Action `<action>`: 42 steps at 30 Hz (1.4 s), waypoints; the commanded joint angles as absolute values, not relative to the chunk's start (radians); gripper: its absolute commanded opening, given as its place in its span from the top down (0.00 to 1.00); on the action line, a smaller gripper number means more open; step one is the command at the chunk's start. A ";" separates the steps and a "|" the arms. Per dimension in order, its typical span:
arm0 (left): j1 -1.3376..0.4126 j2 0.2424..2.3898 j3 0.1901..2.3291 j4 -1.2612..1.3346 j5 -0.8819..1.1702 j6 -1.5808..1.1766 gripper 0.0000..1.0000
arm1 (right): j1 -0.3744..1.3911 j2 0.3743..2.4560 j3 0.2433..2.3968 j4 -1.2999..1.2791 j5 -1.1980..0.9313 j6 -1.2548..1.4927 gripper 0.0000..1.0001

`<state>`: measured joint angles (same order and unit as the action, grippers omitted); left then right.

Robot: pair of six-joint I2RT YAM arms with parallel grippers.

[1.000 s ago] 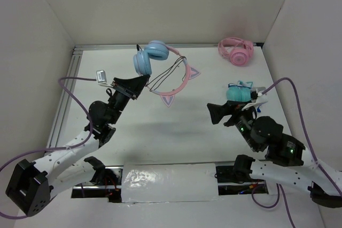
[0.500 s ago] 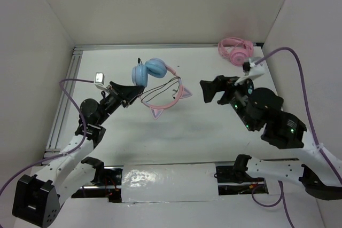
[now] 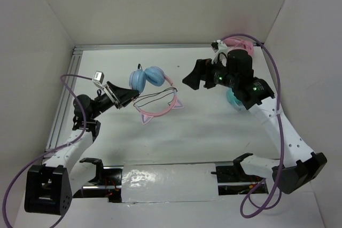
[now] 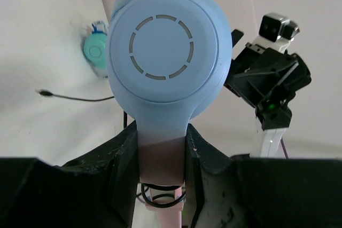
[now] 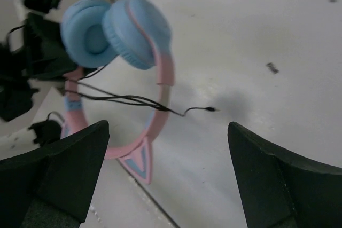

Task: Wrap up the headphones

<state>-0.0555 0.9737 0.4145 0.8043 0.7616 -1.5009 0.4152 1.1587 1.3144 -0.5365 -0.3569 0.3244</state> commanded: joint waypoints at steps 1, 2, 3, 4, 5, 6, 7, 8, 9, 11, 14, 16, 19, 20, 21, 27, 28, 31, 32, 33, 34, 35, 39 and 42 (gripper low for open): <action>-0.045 1.021 0.443 1.037 0.894 -1.555 1.00 | 0.413 1.163 1.325 -0.446 -0.652 0.325 0.02; -0.043 1.058 0.434 1.122 0.903 -1.589 1.00 | 0.402 1.172 1.324 -0.445 -0.672 0.330 0.02; -0.040 1.078 0.417 1.162 0.911 -1.603 1.00 | 0.399 1.198 1.327 -0.446 -0.686 0.337 0.02; -0.037 1.112 0.411 1.196 0.919 -1.629 1.00 | 0.393 1.207 1.333 -0.452 -0.712 0.336 0.02; -0.037 1.126 0.407 1.238 0.922 -1.632 1.00 | 0.393 1.235 1.339 -0.459 -0.718 0.333 0.02; -0.038 1.138 0.411 1.244 0.920 -1.626 1.00 | 0.396 1.244 1.345 -0.478 -0.713 0.327 0.02; -0.041 1.149 0.416 1.243 0.923 -1.625 1.00 | 0.405 1.253 1.357 -0.495 -0.701 0.310 0.02; -0.041 1.164 0.420 1.241 0.931 -1.615 1.00 | 0.416 1.264 1.376 -0.515 -0.636 0.296 0.02; -0.044 1.172 0.429 1.252 0.933 -1.609 1.00 | 0.443 1.285 1.387 -0.564 -0.596 0.285 0.02; -0.046 1.186 0.439 1.255 0.956 -1.592 1.00 | 0.454 1.304 1.394 -0.586 -0.554 0.279 0.01; -0.045 1.178 0.451 1.236 0.959 -1.565 1.00 | 0.437 1.336 1.396 -0.621 -0.566 0.284 0.02; -0.046 1.166 0.454 1.212 0.953 -1.533 1.00 | 0.434 1.356 1.388 -0.623 -0.581 0.290 0.02; -0.049 1.126 0.449 1.165 0.922 -1.490 1.00 | 0.436 1.376 1.365 -0.617 -0.629 0.302 0.02; -0.051 1.117 0.449 1.155 0.914 -1.479 1.00 | 0.436 1.382 1.358 -0.614 -0.641 0.308 0.02; -0.051 1.109 0.449 1.147 0.904 -1.465 1.00 | 0.437 1.385 1.351 -0.603 -0.653 0.310 0.02; -0.058 1.046 0.451 1.063 0.867 -1.384 1.00 | 0.454 1.422 1.325 -0.574 -0.753 0.339 0.02; -0.058 1.039 0.451 1.063 0.867 -1.376 1.00 | 0.460 1.428 1.331 -0.580 -0.758 0.333 0.02; -0.058 1.037 0.462 1.040 0.876 -1.362 1.00 | 0.474 1.451 1.332 -0.572 -0.788 0.322 0.02; -0.058 1.040 0.468 1.040 0.882 -1.362 1.00 | 0.476 1.457 1.330 -0.560 -0.813 0.319 0.02; -0.058 1.045 0.469 1.043 0.891 -1.374 1.00 | 0.477 1.459 1.327 -0.552 -0.822 0.322 0.02; -0.058 1.058 0.468 1.051 0.900 -1.382 1.00 | 0.479 1.457 1.324 -0.542 -0.827 0.331 0.04; -0.057 1.068 0.466 1.072 0.907 -1.385 1.00 | 0.482 1.457 1.322 -0.532 -0.827 0.336 0.07; -0.055 1.104 0.468 1.092 0.916 -1.408 1.00 | 0.498 1.459 1.338 -0.561 -0.802 0.338 0.15; -0.055 1.109 0.466 1.097 0.916 -1.413 1.00 | 0.509 1.468 1.350 -0.629 -0.677 0.325 0.14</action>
<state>-0.0540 1.1160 0.4137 0.9722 0.9039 -1.3937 0.4934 1.4651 1.3216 -0.5957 -0.7547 0.3317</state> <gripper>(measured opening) 0.444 0.855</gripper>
